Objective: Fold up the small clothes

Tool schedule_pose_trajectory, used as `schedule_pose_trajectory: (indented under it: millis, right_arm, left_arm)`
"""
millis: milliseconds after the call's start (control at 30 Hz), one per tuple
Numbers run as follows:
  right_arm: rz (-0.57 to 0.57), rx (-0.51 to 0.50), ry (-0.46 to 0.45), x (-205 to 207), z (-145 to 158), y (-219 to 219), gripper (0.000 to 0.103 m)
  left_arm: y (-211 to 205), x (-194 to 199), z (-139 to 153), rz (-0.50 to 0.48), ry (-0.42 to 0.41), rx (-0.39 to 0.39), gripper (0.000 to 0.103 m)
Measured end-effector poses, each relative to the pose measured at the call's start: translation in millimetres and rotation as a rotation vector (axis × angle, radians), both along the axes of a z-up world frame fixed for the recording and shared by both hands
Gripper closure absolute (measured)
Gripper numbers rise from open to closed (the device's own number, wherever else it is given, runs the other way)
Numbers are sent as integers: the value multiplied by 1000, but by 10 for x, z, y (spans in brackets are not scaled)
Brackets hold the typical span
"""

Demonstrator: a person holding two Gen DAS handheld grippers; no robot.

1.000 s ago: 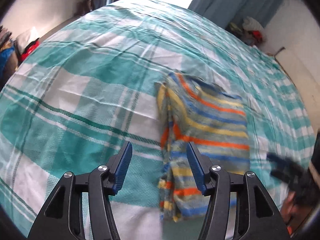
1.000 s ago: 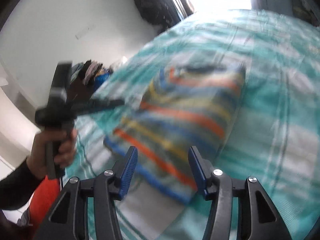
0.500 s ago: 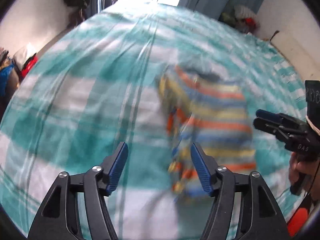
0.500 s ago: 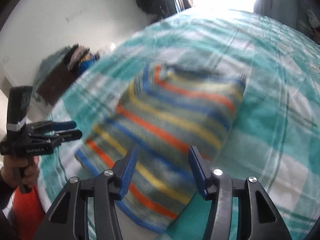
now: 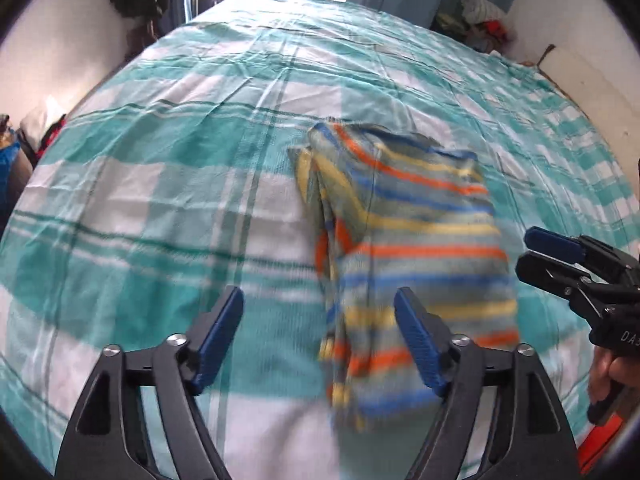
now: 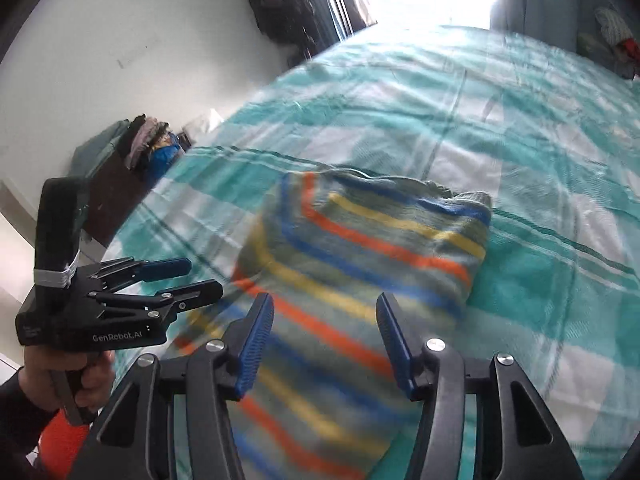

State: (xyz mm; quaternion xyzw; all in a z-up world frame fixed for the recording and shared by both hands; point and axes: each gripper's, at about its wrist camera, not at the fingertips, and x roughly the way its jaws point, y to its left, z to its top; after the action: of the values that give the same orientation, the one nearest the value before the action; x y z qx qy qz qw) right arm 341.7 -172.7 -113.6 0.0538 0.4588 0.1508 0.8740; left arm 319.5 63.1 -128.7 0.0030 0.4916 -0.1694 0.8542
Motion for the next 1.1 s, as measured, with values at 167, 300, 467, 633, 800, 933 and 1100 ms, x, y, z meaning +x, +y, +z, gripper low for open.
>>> schedule_pose_trajectory:
  millis: [167, 300, 467, 633, 800, 933, 1100]
  right_arm:
    - [-47, -90, 219, -499, -596, 277, 38]
    - [-97, -179, 156, -716, -364, 433, 38]
    - [-215, -214, 98, -952, -11, 436, 17]
    - [-259, -306, 37, -1164, 238, 399, 17]
    - [-297, -335, 11, -1370, 405, 333, 17]
    - [-319, -341, -3, -1472, 494, 302, 17]
    - [-343, -349, -21, -1561, 589, 247, 17]
  left_arm:
    - [201, -221, -375, 43, 112, 17, 21]
    - [350, -448, -96, 103, 23, -24, 17]
    - [334, -664, 118, 111, -41, -3, 13]
    - [282, -856, 267, 86, -81, 14, 10]
    - [263, -1056, 408, 78, -118, 52, 8]
    - [201, -1122, 489, 90, -144, 111, 7]
    - [130, -1148, 576, 132, -200, 208, 6]
